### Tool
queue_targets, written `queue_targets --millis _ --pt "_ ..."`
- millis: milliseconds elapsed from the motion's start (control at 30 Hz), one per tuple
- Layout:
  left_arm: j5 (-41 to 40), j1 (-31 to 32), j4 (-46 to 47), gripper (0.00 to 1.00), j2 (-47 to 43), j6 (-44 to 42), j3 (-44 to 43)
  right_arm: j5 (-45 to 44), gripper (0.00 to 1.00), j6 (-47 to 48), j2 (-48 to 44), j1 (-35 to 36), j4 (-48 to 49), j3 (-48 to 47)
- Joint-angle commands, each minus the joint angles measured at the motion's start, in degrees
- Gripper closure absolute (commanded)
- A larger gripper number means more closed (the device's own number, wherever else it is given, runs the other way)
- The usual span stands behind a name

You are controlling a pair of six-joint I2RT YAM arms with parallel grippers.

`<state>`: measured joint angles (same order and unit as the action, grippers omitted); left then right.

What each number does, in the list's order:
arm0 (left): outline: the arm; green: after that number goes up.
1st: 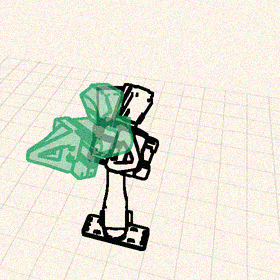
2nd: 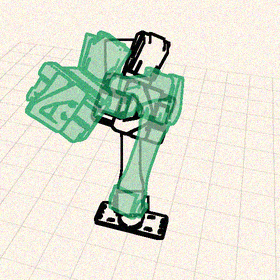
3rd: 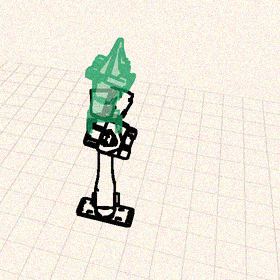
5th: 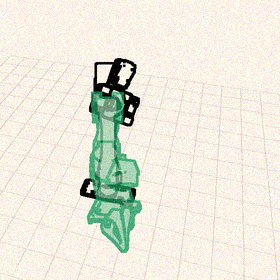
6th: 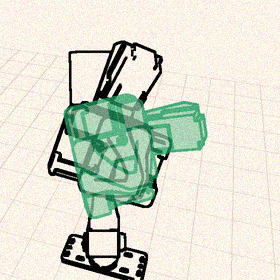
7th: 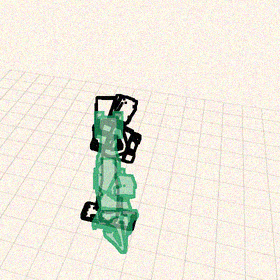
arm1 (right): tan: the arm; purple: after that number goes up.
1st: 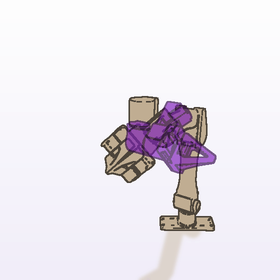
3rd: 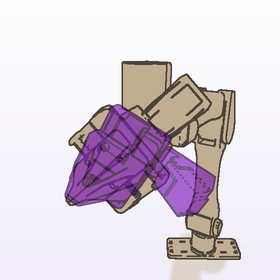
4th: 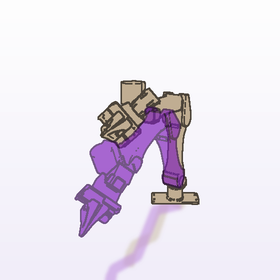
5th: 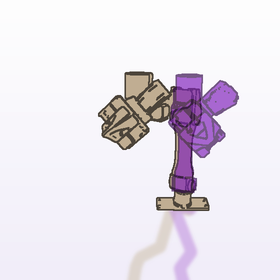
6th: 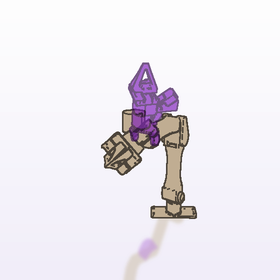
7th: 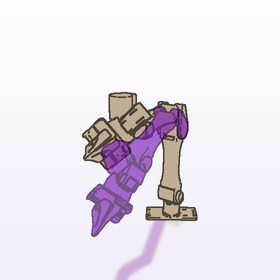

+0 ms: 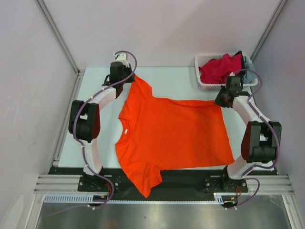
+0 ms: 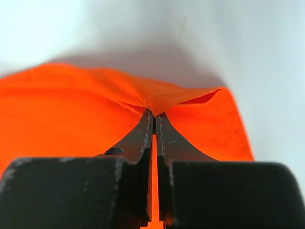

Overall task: Fold and stack the t-shirts
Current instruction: Flatten the tshirt out, then fold the tshirt

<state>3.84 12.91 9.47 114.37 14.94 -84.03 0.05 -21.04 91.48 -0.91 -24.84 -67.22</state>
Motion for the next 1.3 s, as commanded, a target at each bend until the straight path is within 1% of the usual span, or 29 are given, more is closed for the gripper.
queue_targets --millis 0,100,133,267,400,467,500,567,667,700,867,1033,1100,1167,1200,1267 --pt "3.2 0.1 7.0 1.00 -1.3 4.0 -4.6 -2.1 1.00 3.1 2.5 -2.6 4.1 -4.0" --pt "3.7 0.0 7.3 1.00 -2.0 5.4 -3.8 -1.2 1.00 2.0 4.8 -4.9 3.9 -5.9" --pt "3.8 0.0 6.9 1.00 -2.3 6.0 -3.6 0.9 1.00 1.7 5.3 -6.4 4.2 -6.4" --pt "3.3 0.0 3.2 1.00 -5.5 8.8 -2.4 3.4 1.00 1.8 8.5 -7.0 4.8 -10.1" --pt "3.5 0.1 -0.7 1.00 -12.3 9.9 2.3 4.8 0.97 1.5 10.5 -7.0 2.8 -12.5" --pt "3.5 0.1 -3.6 1.00 -14.7 9.9 3.3 5.4 0.97 0.9 10.6 -7.0 2.6 -12.9" --pt "3.8 0.1 -5.2 1.00 -17.1 10.2 5.3 6.0 0.97 0.7 10.8 -7.0 2.2 -13.5" --pt "4.5 0.2 -6.0 1.00 -20.0 10.5 7.7 6.5 0.97 0.6 11.0 -7.0 1.8 -13.6" --pt "4.4 0.4 -9.5 1.00 -25.1 10.5 10.9 7.1 0.97 0.8 12.7 -7.1 -0.7 -15.4" --pt "5.0 0.5 -12.1 0.99 -26.5 10.5 12.6 7.0 0.97 1.0 13.5 -7.1 -3.8 -16.1" --pt "5.9 1.7 -17.6 1.00 -34.0 10.2 16.9 6.4 0.96 1.5 11.2 -7.4 -6.1 -14.5" --pt "5.5 3.3 -22.0 1.00 -38.2 11.1 20.8 6.5 0.92 2.4 9.9 -7.5 -8.3 -14.4" --pt "5.8 4.5 -23.0 1.00 -39.3 11.0 21.6 5.8 0.92 2.5 9.7 -7.9 -9.5 -15.0" --pt "5.6 5.5 -23.8 1.00 -39.9 11.3 21.8 5.0 0.94 2.1 9.2 -8.7 -10.4 -15.1" --pt "5.7 5.5 -24.4 1.00 -40.4 11.9 22.2 3.9 0.97 1.8 9.0 -8.9 -10.8 -15.4" --pt "5.7 5.7 -25.7 1.00 -41.0 12.1 22.6 4.2 0.97 1.8 9.0 -9.8 -11.3 -15.5"
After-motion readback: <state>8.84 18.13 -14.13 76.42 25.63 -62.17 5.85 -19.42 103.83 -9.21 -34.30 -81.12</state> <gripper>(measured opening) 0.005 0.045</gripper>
